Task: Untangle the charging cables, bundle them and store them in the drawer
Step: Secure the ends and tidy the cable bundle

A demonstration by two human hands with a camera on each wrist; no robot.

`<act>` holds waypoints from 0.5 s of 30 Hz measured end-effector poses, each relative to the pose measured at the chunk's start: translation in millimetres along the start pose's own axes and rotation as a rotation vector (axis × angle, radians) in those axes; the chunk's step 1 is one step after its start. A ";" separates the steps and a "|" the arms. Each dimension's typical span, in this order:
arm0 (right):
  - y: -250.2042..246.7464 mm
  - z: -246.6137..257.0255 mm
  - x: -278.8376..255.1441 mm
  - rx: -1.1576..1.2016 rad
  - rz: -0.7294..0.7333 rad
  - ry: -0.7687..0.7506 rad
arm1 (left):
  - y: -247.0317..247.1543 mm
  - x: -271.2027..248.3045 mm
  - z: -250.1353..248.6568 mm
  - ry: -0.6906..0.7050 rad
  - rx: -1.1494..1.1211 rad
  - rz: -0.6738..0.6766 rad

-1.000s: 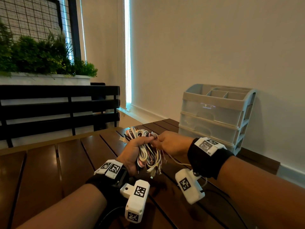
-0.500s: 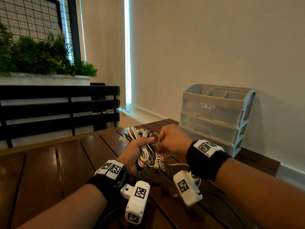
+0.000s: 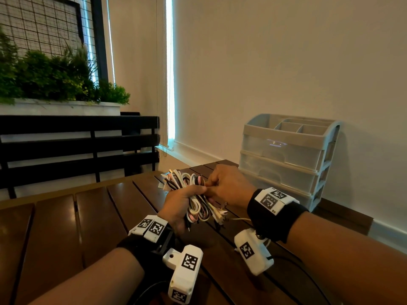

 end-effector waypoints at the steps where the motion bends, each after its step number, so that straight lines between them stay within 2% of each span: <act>1: 0.6 0.8 0.2 -0.044 0.001 -0.002 | -2.4 0.1 0.2 0.000 0.025 -0.025; 6: 7.6 5.1 -3.2 -0.032 0.050 -0.020 | -13.7 -1.8 0.0 -0.002 0.066 -0.153; 8: 14.2 2.3 -6.7 0.064 0.154 0.013 | -14.8 -3.4 -2.7 -0.004 0.057 -0.169; 12: 33.8 -1.5 -22.9 0.464 0.339 0.169 | -14.0 -6.7 -6.3 -0.020 -0.009 -0.155; 15: 47.3 0.9 -33.1 0.529 0.442 0.212 | -9.3 -8.5 -5.8 -0.040 -0.030 -0.115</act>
Point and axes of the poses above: each hand's wrist, its own x-axis towards the middle knuckle, its own y-axis out of the palm, z = x × y, the point moved 10 cm from there along x, towards the middle knuckle, and after that the axes turned 6 degrees about x, right-handed, at the moved point
